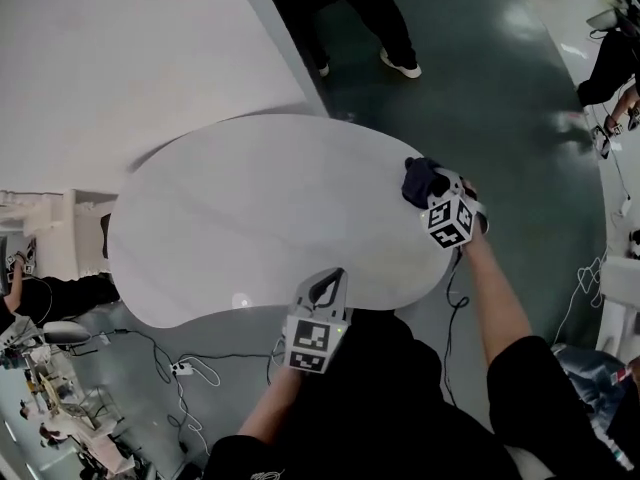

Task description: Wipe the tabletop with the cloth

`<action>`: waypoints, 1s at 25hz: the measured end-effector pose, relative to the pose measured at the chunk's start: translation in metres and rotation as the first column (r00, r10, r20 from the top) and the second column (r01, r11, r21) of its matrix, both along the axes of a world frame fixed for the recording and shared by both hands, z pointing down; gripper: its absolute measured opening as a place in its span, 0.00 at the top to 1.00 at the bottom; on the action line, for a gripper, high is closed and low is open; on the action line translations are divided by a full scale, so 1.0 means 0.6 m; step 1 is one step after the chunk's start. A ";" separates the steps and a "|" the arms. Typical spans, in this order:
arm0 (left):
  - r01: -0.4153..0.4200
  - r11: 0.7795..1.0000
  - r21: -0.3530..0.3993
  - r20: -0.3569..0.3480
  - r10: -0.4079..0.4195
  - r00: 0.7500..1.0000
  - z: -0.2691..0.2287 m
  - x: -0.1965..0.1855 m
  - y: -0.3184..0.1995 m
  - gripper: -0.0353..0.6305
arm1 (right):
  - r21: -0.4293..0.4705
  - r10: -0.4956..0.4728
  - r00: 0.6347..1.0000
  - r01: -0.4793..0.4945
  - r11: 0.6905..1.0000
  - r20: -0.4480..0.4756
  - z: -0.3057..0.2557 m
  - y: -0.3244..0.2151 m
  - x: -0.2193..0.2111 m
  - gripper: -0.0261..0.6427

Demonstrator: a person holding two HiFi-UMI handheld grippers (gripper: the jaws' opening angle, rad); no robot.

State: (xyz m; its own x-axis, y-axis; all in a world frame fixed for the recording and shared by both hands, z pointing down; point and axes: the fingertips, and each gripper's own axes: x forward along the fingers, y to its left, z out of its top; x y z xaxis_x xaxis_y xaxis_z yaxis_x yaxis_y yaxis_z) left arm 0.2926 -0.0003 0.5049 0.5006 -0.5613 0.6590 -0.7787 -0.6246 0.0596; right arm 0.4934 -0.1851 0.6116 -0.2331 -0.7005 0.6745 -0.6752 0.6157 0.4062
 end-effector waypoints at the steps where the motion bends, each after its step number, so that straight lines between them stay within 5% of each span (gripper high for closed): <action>1: 0.006 1.000 -0.008 -0.002 -0.006 1.000 0.004 -0.002 0.001 0.94 | 0.019 0.004 1.000 -0.004 1.000 -0.004 0.000 0.003 0.000 0.94; 4: 0.017 0.999 -0.033 -0.022 -0.018 1.000 0.012 -0.015 0.004 0.94 | 0.057 0.018 1.000 -0.018 0.998 -0.006 -0.004 0.017 -0.008 0.94; 25: -0.101 0.994 0.028 -0.088 0.103 0.991 -0.013 -0.131 0.122 0.94 | -0.070 0.176 0.984 -0.174 0.982 0.029 0.008 0.305 -0.134 0.94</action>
State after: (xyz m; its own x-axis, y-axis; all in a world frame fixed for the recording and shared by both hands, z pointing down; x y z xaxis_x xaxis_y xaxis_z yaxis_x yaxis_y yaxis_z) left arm 0.2137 0.0726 0.4970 0.6123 -0.5191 0.5963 -0.7029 -0.7027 0.1100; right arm 0.4130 -0.0020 0.6164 -0.1350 -0.6862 0.7148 -0.7876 0.5120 0.3427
